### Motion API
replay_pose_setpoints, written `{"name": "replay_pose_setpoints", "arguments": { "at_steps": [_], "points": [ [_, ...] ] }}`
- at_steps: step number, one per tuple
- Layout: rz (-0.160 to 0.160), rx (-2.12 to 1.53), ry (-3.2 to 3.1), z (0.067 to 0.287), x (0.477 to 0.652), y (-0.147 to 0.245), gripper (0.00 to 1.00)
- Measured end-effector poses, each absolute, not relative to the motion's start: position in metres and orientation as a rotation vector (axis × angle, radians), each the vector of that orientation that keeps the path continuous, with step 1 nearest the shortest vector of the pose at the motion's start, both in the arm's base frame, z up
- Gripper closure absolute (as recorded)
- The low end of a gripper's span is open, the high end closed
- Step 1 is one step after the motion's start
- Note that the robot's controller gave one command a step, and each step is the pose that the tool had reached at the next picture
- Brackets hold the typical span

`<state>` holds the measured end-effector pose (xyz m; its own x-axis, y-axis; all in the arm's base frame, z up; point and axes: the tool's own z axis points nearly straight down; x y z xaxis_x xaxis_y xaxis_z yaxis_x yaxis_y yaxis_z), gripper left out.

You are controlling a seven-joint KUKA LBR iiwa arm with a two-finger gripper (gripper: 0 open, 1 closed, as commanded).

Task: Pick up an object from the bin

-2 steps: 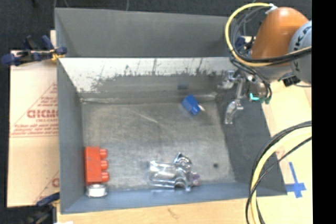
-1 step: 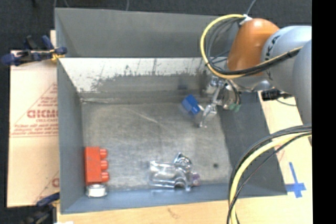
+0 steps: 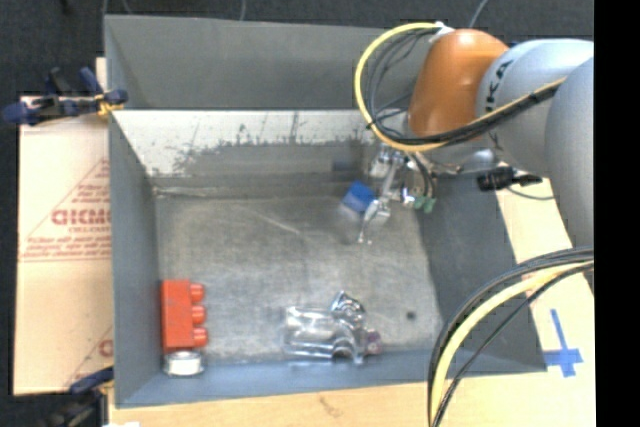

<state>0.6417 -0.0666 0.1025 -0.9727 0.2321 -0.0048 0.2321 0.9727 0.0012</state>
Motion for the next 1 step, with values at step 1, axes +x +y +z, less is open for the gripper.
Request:
{"name": "replay_pose_setpoints", "arguments": {
  "at_steps": [1],
  "points": [
    [0.004, 0.842, 3.028, 0.1008, 0.6384, -0.0481, 0.0]
  ]
}}
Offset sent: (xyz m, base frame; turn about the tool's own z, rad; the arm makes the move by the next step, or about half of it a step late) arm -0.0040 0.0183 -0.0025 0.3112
